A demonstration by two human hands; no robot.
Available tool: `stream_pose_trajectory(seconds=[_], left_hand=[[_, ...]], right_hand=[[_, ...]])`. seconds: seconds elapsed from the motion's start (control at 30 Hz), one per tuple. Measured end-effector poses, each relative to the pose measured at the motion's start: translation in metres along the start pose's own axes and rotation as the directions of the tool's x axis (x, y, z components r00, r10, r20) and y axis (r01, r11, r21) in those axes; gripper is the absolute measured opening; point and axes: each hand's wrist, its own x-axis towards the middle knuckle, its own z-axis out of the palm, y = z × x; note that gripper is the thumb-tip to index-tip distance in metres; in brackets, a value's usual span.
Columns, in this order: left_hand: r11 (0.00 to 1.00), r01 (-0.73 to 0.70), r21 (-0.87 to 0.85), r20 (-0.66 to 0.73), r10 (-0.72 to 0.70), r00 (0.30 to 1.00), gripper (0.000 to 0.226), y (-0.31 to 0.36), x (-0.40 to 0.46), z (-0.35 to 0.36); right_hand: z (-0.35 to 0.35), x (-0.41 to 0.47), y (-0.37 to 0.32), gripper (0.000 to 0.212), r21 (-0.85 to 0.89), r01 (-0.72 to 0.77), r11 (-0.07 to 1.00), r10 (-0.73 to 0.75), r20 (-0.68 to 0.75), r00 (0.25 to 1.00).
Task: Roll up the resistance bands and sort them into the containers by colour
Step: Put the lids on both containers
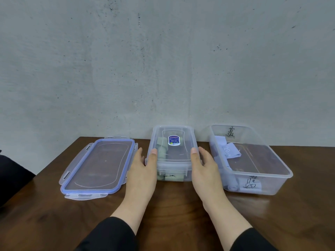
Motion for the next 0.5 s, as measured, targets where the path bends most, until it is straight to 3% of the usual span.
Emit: stream_pose_trajectory(seconds=[0.07,0.27,0.33,0.43,0.5], left_hand=[[1.000,0.007,0.030,0.007,-0.007,1.000,0.067,-0.0009,-0.0003,0.0012],[0.986,-0.085,-0.142,-0.077,0.075,0.994,0.065,-0.0012,0.0012,0.0004],[0.976,-0.104,-0.190,-0.039,0.099,0.994,0.071,-0.0025,0.0016,0.0029],[0.974,-0.106,-0.202,0.029,0.114,0.993,0.066,-0.0053,0.0033,0.0043],[0.977,-0.106,-0.183,0.066,0.120,0.991,0.055,-0.0074,0.0061,0.0033]], right_hand=[[0.0002,0.0011,0.0018,0.041,0.054,-0.026,0.998,0.028,-0.029,0.999],[0.0032,-0.0033,0.0021,0.055,0.119,0.077,0.990,-0.063,-0.115,0.991],[0.0047,-0.0033,0.0021,0.061,0.155,0.069,0.986,-0.053,-0.108,0.993],[0.0066,0.0007,0.0084,0.030,0.080,0.088,0.993,-0.082,-0.080,0.993],[0.0066,0.0011,0.0090,0.042,0.086,0.061,0.994,-0.057,-0.048,0.997]])
